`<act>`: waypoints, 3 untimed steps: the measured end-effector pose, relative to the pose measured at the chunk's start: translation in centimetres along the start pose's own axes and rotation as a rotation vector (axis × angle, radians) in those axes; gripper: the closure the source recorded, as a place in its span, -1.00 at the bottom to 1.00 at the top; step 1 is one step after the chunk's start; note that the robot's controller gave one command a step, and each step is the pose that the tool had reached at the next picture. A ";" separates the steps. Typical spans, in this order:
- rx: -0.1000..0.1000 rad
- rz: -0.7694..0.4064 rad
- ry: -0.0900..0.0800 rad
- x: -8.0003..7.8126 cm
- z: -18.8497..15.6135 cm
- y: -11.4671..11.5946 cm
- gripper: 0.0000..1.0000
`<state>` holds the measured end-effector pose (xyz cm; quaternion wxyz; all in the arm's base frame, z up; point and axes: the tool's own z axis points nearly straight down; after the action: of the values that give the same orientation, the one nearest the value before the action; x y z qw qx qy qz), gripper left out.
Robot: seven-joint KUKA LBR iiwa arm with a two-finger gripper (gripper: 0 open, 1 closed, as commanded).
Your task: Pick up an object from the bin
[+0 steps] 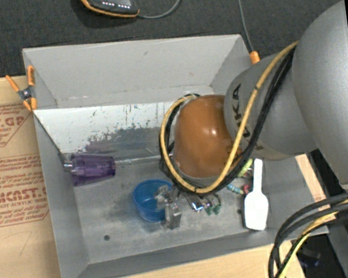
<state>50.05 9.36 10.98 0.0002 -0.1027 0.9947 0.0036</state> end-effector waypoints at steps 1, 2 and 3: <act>0.002 -0.035 -0.002 0.4 -3.1 0.6 1.00; 0.002 -0.039 -0.006 0.3 -3.5 0.5 1.00; 0.002 -0.311 -0.005 -2.1 2.0 0.1 -1.00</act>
Offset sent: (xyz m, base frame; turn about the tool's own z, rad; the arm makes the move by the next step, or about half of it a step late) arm -0.0025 -0.0088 -0.0163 0.0424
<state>52.13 9.91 9.02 0.0035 -0.2553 0.9669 0.0027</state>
